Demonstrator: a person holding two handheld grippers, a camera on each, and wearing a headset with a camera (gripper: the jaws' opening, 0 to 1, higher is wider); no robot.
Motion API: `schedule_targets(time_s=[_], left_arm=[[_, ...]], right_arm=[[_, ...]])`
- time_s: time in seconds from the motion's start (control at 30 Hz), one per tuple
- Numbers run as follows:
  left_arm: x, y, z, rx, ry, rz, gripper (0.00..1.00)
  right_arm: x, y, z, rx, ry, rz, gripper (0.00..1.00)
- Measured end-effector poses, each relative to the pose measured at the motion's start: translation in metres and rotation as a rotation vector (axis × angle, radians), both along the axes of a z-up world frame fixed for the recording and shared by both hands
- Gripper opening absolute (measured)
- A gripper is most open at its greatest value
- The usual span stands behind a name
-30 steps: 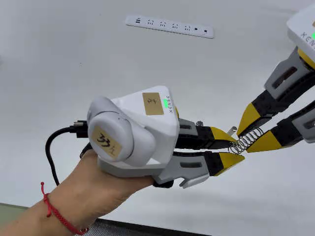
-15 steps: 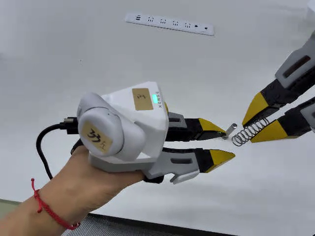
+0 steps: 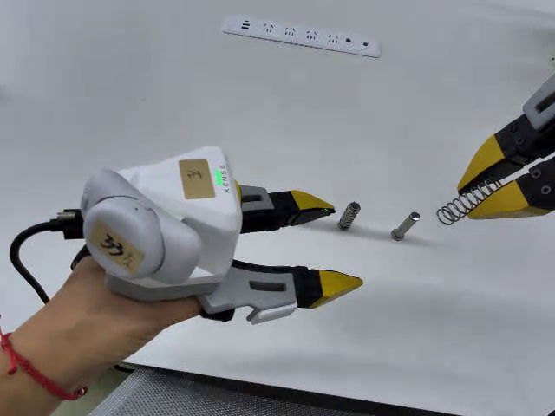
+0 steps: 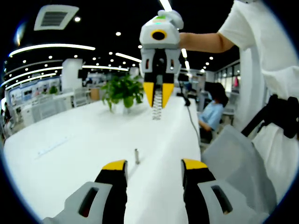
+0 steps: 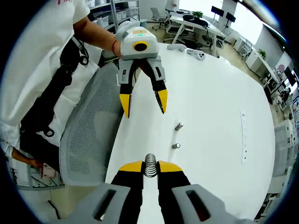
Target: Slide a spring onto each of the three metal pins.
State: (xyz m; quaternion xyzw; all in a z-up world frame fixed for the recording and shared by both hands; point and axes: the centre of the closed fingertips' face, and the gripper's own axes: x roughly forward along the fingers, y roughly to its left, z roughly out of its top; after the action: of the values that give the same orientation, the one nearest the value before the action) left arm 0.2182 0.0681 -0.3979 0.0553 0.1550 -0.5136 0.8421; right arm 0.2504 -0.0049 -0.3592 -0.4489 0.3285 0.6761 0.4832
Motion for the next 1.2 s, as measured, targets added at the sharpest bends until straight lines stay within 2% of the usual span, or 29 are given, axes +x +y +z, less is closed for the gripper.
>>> schedule_targets(time_s=[0.13, 0.4, 0.67, 1.2], left_arm=[[0.002, 0.012, -0.005, 0.021, -0.007, 0.016, 0.55], [0.003, 0.028, -0.018, 0.037, -0.009, 0.024, 0.81], [0.002, 0.036, -0.027, 0.034, 0.018, 0.033, 0.96], [0.009, 0.039, -0.031, 0.008, 0.034, 0.058, 1.0]], right_arm=[[0.016, -0.008, -0.012, -0.023, -0.014, -0.042, 0.12], [0.037, -0.017, -0.033, -0.068, -0.039, -0.105, 0.12], [0.054, -0.021, -0.052, -0.096, -0.05, -0.148, 0.12], [0.069, -0.024, -0.094, -0.145, -0.056, -0.181, 0.12]])
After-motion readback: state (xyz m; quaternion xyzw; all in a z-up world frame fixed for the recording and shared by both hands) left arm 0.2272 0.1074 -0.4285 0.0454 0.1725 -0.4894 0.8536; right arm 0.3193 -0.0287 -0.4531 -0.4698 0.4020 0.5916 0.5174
